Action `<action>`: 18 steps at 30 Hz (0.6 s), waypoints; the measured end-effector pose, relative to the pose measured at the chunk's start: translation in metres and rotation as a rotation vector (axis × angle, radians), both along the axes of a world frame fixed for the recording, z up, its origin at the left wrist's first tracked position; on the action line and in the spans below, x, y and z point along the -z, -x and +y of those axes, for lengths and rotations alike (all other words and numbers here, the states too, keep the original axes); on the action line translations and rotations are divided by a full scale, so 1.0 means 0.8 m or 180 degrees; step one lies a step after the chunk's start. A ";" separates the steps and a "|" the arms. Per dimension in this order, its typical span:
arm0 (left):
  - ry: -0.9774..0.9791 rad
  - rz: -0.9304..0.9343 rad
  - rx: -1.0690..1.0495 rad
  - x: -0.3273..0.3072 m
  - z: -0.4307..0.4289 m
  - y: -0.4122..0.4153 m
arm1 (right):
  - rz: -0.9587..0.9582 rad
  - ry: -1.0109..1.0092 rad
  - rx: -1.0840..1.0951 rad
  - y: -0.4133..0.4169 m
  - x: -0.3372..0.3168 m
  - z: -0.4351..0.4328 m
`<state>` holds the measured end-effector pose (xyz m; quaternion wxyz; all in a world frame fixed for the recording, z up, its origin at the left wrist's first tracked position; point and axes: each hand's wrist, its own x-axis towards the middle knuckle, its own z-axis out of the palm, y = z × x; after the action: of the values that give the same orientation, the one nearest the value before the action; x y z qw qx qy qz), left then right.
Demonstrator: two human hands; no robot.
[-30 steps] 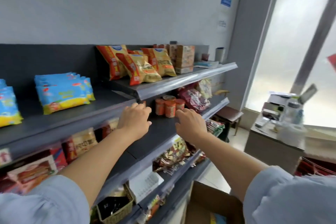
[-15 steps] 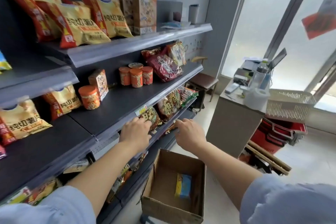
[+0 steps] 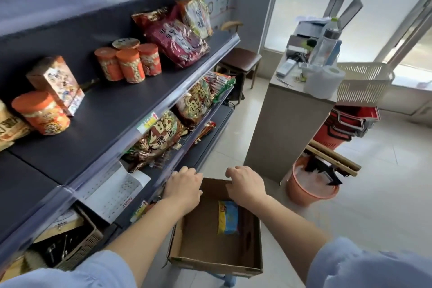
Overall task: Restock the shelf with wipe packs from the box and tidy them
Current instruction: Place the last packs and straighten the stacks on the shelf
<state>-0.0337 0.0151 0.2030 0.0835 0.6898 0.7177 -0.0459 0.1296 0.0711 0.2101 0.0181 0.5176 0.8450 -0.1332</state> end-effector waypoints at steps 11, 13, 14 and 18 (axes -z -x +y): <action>0.0615 -0.0148 0.0009 0.172 0.035 -0.014 | -0.0272 0.0861 0.0526 -0.016 0.195 0.024; 0.0653 -0.0203 -0.0037 0.205 0.038 -0.015 | -0.0292 0.1094 0.0733 -0.014 0.239 0.025; 0.0661 -0.0225 -0.0056 0.220 0.040 -0.015 | -0.0262 0.1225 0.0883 -0.012 0.262 0.024; 0.0729 -0.0284 -0.0145 0.277 0.043 -0.011 | -0.0176 0.1731 0.1487 -0.005 0.341 0.022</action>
<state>-0.0246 0.0498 -0.0184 0.1945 0.6607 0.7188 -0.0949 0.1340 0.0891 -0.0625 0.1471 0.6764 0.6368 -0.3397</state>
